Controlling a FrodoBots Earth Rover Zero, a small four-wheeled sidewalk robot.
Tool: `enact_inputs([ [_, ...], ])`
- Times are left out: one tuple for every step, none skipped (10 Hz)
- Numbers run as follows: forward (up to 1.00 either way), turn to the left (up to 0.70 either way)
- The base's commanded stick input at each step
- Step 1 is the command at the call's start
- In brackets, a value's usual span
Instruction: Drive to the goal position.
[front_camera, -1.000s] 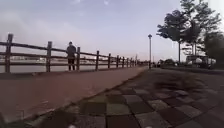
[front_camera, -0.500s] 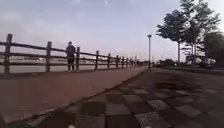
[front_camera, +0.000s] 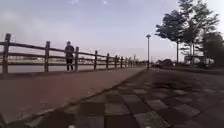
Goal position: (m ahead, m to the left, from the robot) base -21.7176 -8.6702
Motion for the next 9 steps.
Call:
enact_inputs([
  [0.0, -1.0],
  [0.0, -1.0],
  [0.0, -1.0],
  [0.0, -1.0],
  [0.0, -1.0],
  [0.0, -1.0],
  [0.0, -1.0],
  [0.0, -1.0],
  [0.0, -1.0],
])
